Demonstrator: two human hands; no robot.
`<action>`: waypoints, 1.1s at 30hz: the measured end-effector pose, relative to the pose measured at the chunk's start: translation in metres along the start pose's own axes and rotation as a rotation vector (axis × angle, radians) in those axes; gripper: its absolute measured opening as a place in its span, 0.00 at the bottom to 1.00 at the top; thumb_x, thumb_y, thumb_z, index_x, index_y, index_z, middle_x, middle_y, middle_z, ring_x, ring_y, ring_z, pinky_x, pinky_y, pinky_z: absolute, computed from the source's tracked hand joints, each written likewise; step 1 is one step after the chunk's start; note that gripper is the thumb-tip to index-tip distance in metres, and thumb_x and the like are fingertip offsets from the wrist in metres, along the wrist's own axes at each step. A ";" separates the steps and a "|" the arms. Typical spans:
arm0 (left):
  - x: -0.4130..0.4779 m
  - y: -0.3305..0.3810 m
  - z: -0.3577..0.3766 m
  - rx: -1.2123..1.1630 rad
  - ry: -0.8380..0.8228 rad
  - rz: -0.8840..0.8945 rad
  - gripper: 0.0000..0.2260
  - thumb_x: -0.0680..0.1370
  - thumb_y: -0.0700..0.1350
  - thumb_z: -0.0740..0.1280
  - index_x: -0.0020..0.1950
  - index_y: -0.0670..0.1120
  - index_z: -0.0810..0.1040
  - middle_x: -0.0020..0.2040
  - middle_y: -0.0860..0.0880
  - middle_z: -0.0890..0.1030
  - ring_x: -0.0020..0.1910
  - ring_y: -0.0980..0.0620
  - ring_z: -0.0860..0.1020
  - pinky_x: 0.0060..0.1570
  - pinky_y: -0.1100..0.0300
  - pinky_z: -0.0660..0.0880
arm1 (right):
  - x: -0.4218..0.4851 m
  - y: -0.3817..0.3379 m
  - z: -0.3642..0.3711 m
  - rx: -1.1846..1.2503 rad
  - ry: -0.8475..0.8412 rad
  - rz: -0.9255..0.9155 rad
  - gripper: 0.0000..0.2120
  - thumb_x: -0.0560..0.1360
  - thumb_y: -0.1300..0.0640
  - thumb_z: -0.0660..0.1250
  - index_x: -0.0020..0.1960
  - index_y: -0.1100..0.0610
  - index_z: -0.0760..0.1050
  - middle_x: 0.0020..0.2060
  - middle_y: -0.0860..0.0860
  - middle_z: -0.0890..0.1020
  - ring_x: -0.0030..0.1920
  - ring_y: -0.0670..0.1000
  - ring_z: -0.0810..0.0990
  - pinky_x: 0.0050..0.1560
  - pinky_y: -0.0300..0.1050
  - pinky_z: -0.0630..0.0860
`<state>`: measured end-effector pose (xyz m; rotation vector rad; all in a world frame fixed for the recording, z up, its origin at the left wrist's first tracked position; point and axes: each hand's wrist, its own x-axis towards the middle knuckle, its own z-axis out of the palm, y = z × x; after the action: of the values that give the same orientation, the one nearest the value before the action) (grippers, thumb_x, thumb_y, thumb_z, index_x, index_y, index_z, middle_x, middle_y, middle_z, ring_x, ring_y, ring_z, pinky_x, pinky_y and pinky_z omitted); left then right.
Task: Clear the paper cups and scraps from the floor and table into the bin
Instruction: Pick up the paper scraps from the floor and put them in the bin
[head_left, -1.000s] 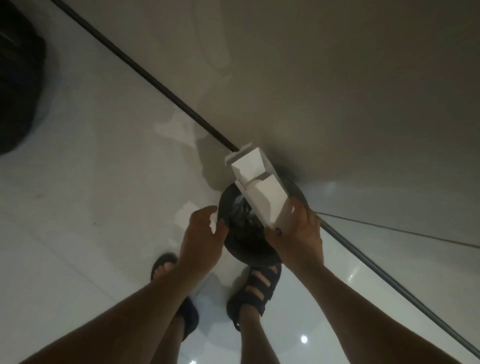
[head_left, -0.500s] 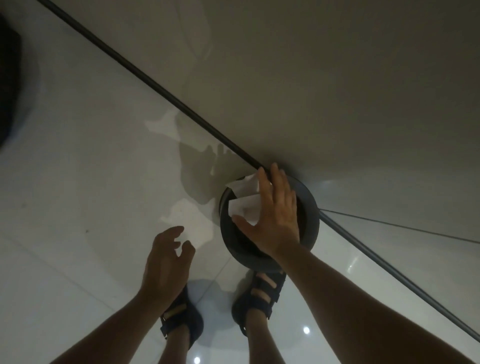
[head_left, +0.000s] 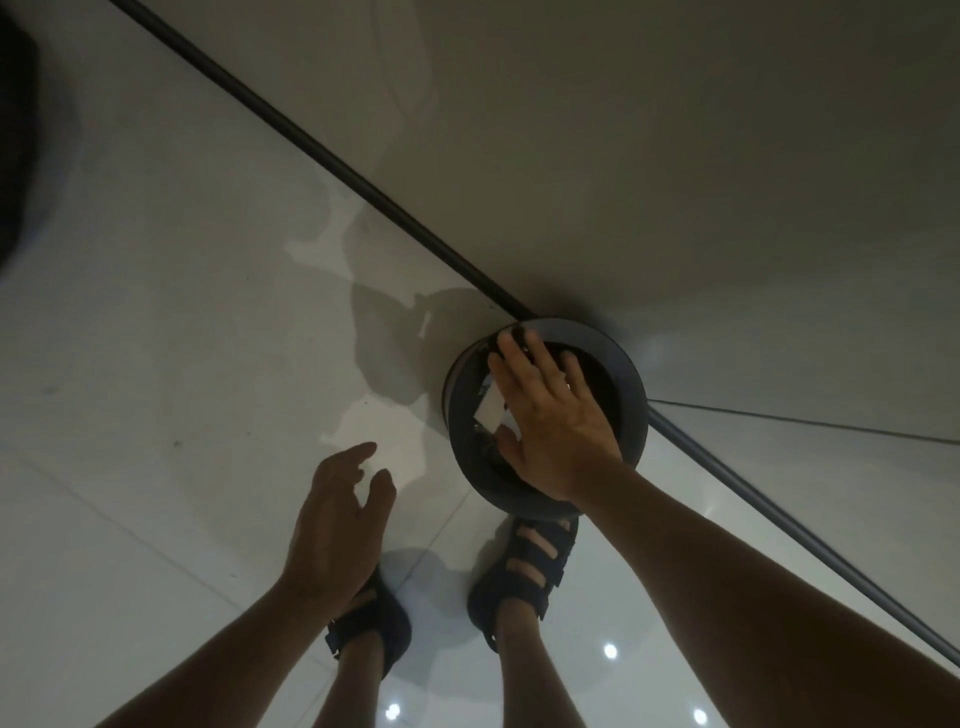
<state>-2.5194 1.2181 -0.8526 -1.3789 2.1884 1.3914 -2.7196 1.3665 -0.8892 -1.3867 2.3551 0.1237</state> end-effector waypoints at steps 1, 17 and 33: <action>0.000 0.005 0.000 0.045 -0.025 0.036 0.22 0.78 0.56 0.58 0.71 0.50 0.67 0.69 0.48 0.70 0.65 0.47 0.72 0.58 0.50 0.75 | -0.003 -0.001 0.003 0.005 -0.013 0.012 0.35 0.79 0.40 0.51 0.80 0.53 0.43 0.79 0.51 0.40 0.78 0.54 0.36 0.76 0.59 0.44; -0.001 0.032 -0.010 0.333 -0.113 0.200 0.33 0.76 0.63 0.49 0.77 0.49 0.57 0.78 0.49 0.55 0.77 0.50 0.50 0.74 0.48 0.57 | -0.005 0.007 0.018 0.009 -0.181 0.160 0.35 0.80 0.37 0.43 0.77 0.49 0.30 0.76 0.49 0.29 0.76 0.56 0.29 0.74 0.66 0.42; -0.012 0.060 -0.029 0.626 -0.177 0.311 0.35 0.74 0.66 0.41 0.77 0.51 0.55 0.79 0.50 0.51 0.77 0.51 0.48 0.75 0.52 0.53 | -0.036 -0.015 -0.011 0.215 -0.078 0.220 0.31 0.79 0.43 0.41 0.79 0.47 0.34 0.78 0.48 0.38 0.76 0.52 0.31 0.74 0.58 0.37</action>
<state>-2.5518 1.2093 -0.7936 -0.6932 2.4747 0.7421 -2.6945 1.3857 -0.8633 -1.0049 2.3701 -0.0140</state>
